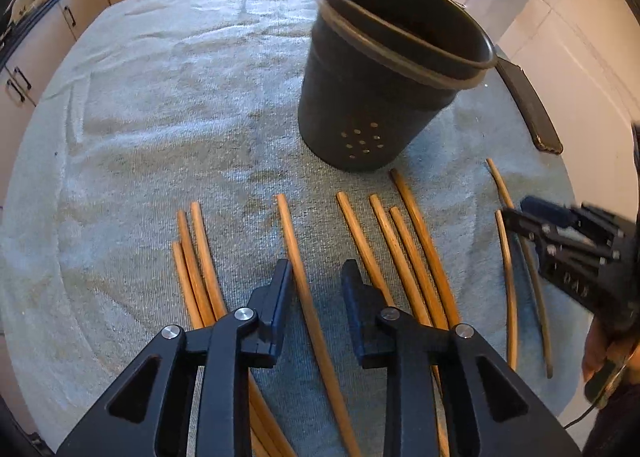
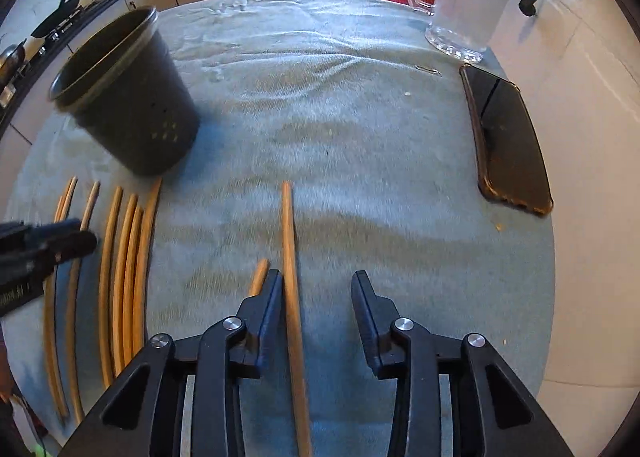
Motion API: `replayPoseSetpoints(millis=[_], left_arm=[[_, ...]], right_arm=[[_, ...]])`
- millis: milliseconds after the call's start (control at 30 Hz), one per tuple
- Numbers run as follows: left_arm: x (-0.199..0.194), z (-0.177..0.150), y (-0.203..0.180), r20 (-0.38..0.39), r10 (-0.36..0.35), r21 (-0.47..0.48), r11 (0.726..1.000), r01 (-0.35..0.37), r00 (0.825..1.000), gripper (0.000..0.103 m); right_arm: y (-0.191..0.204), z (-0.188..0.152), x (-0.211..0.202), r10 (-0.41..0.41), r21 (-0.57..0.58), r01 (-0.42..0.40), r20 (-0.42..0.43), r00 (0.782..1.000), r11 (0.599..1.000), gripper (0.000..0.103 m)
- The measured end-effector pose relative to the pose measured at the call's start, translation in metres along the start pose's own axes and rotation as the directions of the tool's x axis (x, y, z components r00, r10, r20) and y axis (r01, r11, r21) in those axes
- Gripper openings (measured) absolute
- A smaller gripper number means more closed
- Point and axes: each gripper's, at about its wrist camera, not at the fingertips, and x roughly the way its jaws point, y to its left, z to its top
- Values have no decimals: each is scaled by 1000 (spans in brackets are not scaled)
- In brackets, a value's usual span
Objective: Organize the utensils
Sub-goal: 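Grasp one wooden chopstick with the left tool while the right tool grasps another, then lift the chopsticks over the black holder and open both tools to drop them in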
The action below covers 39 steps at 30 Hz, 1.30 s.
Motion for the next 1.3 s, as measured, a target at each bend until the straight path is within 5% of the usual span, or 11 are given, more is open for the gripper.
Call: replayPoseSetpoints(millis=[33, 67, 100, 267, 433, 633, 933, 1300], left_arm=[[0, 0, -3, 10, 10, 15, 1000, -10, 1000, 22], [0, -1, -6, 23, 14, 29, 999, -15, 1000, 8], [1, -1, -8, 31, 11, 38, 999, -12, 999, 6], [-13, -10, -9, 84, -29, 10, 1000, 28, 996, 6], [-59, -28, -23, 213, -47, 53, 998, 36, 976, 6], [-118, -73, -20, 355, -95, 82, 994, 70, 930, 6], [-171, -125, -5, 467, -161, 86, 987, 137, 870, 6], [-220, -143, -5, 578, -200, 130, 980, 152, 791, 6]], right_arm=[[1, 2, 0, 5, 5, -5, 5, 1000, 1000, 35], [1, 4, 1, 14, 7, -14, 14, 1000, 1000, 17], [0, 6, 1, 22, 13, -23, 24, 999, 1000, 7], [-11, 0, -19, 71, 82, -79, 101, 992, 993, 7], [-14, -23, -75, 117, 98, -144, 244, 963, 985, 7], [1, -62, -133, 106, 61, -140, 388, 915, 988, 7], [24, -117, -208, 89, 21, -119, 535, 840, 993, 7], [37, -122, -253, 78, 14, -111, 626, 776, 994, 7]])
